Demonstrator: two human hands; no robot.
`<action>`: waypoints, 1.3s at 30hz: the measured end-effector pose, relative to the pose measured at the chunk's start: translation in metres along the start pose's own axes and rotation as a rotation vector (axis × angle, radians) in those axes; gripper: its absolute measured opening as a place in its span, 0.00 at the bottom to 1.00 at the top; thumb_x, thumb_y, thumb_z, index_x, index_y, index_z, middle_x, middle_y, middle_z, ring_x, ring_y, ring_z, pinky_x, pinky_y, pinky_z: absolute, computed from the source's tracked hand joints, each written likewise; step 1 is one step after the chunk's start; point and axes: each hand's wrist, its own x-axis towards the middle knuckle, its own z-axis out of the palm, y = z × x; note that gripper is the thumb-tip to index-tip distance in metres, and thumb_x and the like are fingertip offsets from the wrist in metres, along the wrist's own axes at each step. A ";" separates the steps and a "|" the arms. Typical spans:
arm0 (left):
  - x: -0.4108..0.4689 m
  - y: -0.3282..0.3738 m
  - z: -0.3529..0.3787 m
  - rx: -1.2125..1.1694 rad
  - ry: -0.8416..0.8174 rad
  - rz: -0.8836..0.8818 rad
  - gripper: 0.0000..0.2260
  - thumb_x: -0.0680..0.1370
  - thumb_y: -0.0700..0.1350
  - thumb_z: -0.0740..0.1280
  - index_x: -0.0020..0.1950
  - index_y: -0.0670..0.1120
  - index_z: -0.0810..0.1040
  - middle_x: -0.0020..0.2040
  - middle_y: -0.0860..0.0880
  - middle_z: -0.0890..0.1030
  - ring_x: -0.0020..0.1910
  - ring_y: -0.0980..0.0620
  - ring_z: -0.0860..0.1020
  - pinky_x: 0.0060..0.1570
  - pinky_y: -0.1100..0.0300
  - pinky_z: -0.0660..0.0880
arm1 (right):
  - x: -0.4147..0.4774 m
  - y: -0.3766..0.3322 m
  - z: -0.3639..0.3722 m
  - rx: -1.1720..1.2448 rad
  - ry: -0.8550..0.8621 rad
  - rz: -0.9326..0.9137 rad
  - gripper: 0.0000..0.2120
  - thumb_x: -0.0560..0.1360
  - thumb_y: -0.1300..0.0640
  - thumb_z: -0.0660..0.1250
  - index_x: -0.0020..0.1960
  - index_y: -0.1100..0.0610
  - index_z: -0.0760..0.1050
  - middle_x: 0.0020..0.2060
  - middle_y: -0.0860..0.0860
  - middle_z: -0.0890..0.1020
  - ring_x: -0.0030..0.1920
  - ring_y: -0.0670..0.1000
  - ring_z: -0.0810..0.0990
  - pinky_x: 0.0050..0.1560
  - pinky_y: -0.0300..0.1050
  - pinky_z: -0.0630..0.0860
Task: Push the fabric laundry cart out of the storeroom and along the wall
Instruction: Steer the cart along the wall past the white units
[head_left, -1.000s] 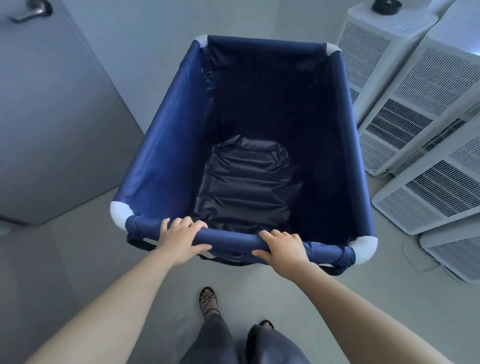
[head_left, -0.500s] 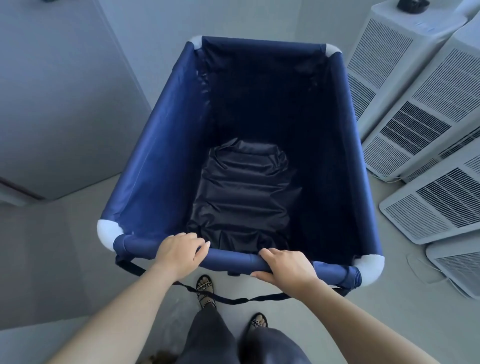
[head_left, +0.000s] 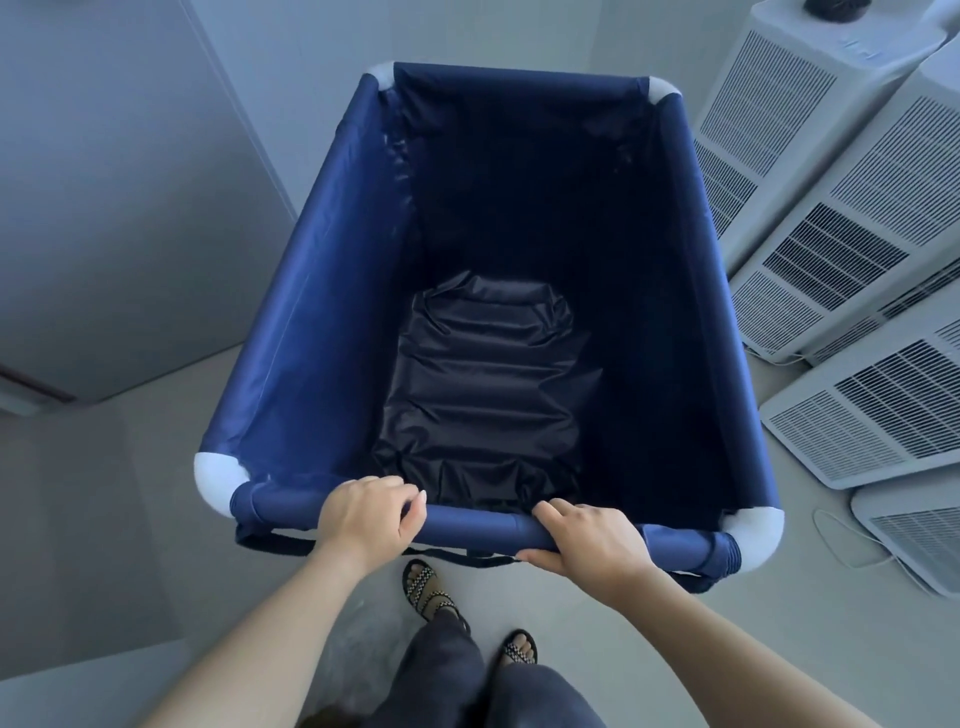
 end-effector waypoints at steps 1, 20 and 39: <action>0.004 -0.002 -0.001 -0.001 0.014 0.005 0.19 0.72 0.51 0.53 0.25 0.48 0.72 0.22 0.51 0.72 0.22 0.48 0.72 0.24 0.65 0.48 | 0.002 0.001 -0.002 -0.008 0.002 0.003 0.24 0.74 0.32 0.52 0.51 0.53 0.65 0.47 0.49 0.77 0.44 0.54 0.79 0.34 0.47 0.66; 0.106 -0.057 -0.010 -0.059 -0.245 0.263 0.19 0.77 0.64 0.56 0.57 0.52 0.72 0.52 0.55 0.77 0.51 0.52 0.74 0.53 0.57 0.68 | 0.077 0.024 -0.043 -0.068 0.001 0.191 0.24 0.75 0.34 0.54 0.59 0.51 0.67 0.52 0.49 0.74 0.50 0.52 0.75 0.48 0.45 0.71; 0.197 -0.083 -0.018 0.003 -0.270 0.309 0.18 0.77 0.60 0.59 0.63 0.54 0.68 0.55 0.55 0.76 0.53 0.50 0.73 0.54 0.55 0.66 | 0.146 0.065 -0.079 -0.115 -0.008 0.256 0.25 0.75 0.34 0.54 0.62 0.51 0.66 0.54 0.50 0.72 0.53 0.53 0.73 0.51 0.47 0.68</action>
